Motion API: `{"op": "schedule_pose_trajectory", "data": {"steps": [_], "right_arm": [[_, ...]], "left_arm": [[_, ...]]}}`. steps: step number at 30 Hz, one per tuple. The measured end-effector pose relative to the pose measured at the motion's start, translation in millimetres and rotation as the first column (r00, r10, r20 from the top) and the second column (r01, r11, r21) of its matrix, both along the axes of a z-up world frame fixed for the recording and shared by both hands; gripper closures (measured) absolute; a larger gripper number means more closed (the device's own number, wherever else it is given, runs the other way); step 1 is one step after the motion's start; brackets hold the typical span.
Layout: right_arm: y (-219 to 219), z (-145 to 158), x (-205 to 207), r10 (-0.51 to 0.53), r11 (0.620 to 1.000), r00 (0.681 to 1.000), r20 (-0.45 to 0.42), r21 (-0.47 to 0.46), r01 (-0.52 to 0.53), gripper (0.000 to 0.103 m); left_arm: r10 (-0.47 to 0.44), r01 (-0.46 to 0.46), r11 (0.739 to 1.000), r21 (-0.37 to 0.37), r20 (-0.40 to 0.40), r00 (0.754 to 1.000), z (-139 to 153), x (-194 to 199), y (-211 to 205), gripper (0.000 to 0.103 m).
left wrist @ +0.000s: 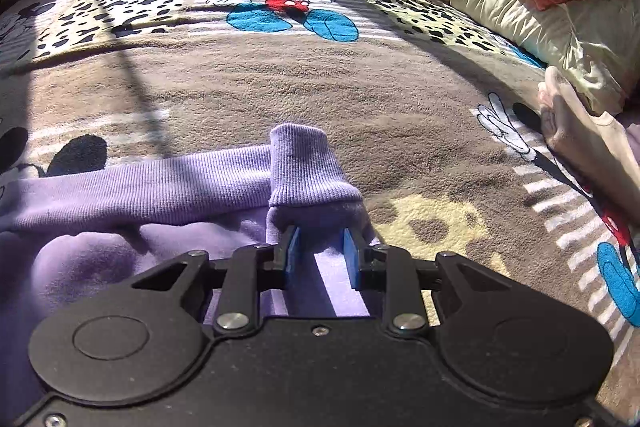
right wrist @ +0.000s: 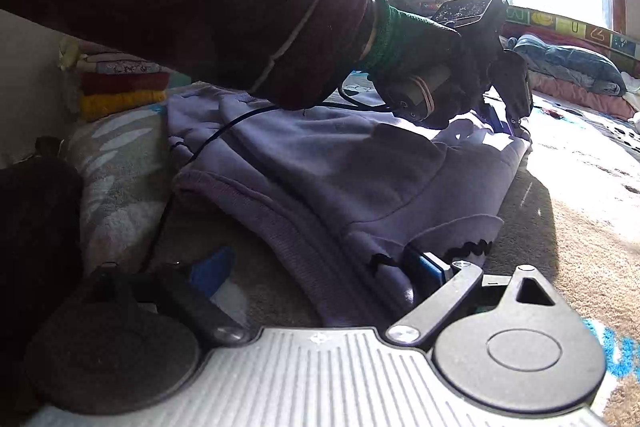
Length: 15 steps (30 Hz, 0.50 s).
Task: Fold clothes
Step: 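Grasp the ribbed sleeve cuff with the left gripper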
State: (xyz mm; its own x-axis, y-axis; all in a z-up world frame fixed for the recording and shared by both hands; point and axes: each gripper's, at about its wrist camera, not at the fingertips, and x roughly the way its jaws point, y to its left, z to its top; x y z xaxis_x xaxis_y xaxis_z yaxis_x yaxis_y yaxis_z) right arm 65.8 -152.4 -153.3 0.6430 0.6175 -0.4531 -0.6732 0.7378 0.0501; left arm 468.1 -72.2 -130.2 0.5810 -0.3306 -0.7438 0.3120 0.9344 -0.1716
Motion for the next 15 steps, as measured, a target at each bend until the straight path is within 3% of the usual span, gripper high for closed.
{"op": "schedule_pose_trajectory", "data": {"steps": [5, 10, 15], "right_arm": [[-0.1, 1.4, -0.9, 0.001, 1.0, 1.0, -0.001, -0.002, -0.001, 0.01], [0.9, 0.5, -0.2, -0.001, 1.0, 1.0, 0.004, -0.007, 0.001, 0.01], [0.2, -0.3, -0.9, -0.002, 1.0, 1.0, 0.011, -0.005, 0.002, 0.01]], "left_arm": [[-0.039, 0.039, 0.999, 0.018, -0.02, 0.999, 9.6, 5.6, -1.7, 0.08], [-0.011, 0.013, 0.999, -0.033, 0.059, 0.998, 21.0, 3.1, 7.0, 0.08], [0.005, -0.005, 1.0, -0.024, 0.001, 1.0, 4.4, 21.0, -1.5, 0.08]]}}
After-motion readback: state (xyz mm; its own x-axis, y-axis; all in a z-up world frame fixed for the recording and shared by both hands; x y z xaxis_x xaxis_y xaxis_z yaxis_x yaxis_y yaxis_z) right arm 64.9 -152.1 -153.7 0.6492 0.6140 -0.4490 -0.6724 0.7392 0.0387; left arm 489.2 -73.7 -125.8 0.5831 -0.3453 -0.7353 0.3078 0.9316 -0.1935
